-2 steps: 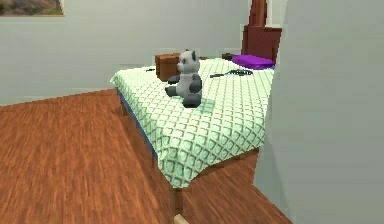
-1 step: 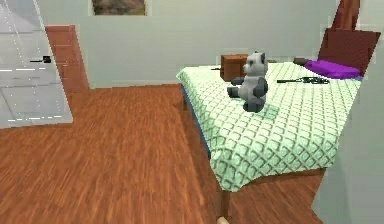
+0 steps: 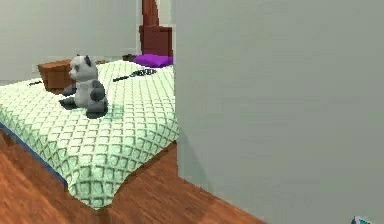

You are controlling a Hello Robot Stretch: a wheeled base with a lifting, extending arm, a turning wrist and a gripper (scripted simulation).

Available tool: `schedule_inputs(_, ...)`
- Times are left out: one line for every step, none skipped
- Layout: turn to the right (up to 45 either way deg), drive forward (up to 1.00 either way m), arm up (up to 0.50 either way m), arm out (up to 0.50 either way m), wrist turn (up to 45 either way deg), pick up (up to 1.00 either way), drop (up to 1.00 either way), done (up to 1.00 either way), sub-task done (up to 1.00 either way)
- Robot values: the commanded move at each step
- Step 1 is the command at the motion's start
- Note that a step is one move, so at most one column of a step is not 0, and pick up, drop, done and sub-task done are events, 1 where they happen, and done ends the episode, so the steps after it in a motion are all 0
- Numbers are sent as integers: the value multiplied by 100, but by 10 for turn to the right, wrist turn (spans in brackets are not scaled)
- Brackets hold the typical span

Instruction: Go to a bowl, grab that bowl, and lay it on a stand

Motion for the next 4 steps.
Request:
schedule_inputs(330,0,0,0,0,0,0,0,0)
schedule_inputs(0,30,0,0,0,0,0,0,0)
schedule_inputs(-450,0,0,0,0,0,0,0,0)
schedule_inputs(-240,0,0,0,0,0,0,0,0)
